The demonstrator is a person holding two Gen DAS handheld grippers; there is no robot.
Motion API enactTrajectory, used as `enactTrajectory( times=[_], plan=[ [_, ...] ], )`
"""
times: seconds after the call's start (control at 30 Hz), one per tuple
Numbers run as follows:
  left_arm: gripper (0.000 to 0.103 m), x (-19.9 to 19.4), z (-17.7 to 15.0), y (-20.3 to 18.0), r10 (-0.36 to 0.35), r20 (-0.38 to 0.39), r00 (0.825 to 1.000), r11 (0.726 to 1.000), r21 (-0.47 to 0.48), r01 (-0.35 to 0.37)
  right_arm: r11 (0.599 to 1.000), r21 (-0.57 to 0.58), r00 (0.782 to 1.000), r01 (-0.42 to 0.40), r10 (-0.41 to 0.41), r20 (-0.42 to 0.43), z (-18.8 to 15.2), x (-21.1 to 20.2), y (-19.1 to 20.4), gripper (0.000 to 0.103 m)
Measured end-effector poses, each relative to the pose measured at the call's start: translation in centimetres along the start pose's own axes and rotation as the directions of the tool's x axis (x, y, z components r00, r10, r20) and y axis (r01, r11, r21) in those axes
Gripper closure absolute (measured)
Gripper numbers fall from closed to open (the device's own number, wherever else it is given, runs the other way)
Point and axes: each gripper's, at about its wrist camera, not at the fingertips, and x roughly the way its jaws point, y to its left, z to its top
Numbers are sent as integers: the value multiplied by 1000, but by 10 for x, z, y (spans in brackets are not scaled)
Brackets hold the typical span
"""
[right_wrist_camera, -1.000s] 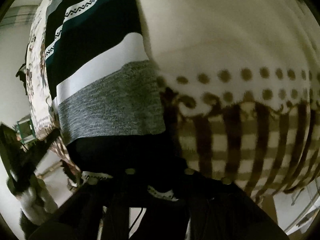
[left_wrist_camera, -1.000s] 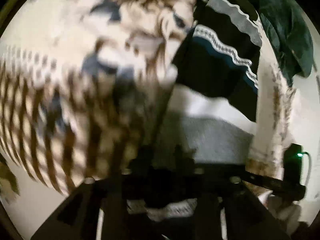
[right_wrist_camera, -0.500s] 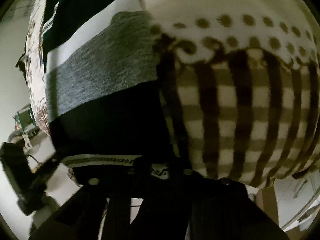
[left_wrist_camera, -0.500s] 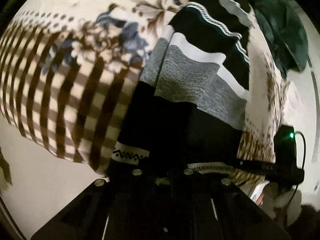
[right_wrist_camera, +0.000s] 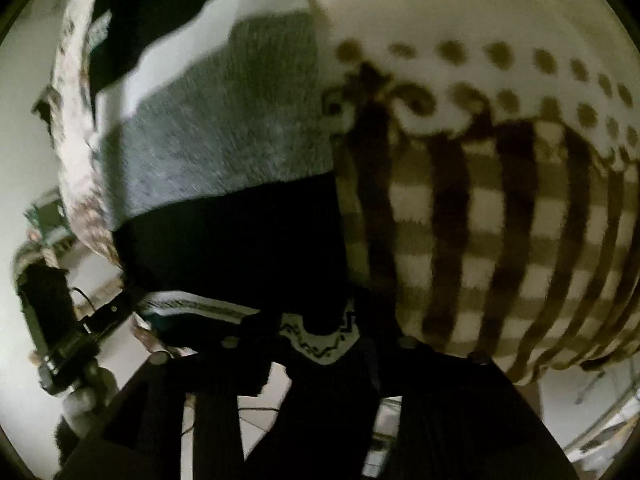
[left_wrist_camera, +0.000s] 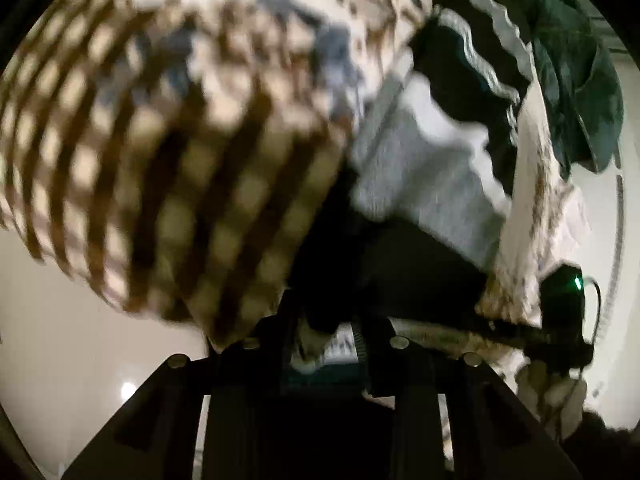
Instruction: Fold small clothes
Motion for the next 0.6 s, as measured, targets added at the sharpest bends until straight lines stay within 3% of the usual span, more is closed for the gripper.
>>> enactTrajectory(
  times=[0.17,0.37,0.4,0.43,0.5,0.6],
  plan=[
    [78,7,70,-39,-38,91,995,997,76,31,996,64,989,-69,59,136,25,-28,-5,62],
    [81,36,149,-86,10,173,985,973,224,-49,993,64,967,-101,83,241,82,-40,10,62],
    [97,38,152,-91,14,193,981,968,243,-62,993,64,964,-99,80,253,88,-40,12,62],
    [97,39,153,-94,30,203,979,963,257,-83,993,55,957,-109,90,277,94,-42,17,68],
    [100,36,148,-91,72,214,974,951,278,-132,994,54,949,-92,71,308,98,-44,21,93],
    [102,29,147,-75,123,216,969,958,231,-173,996,70,945,-53,27,326,96,-48,24,94]
  ],
)
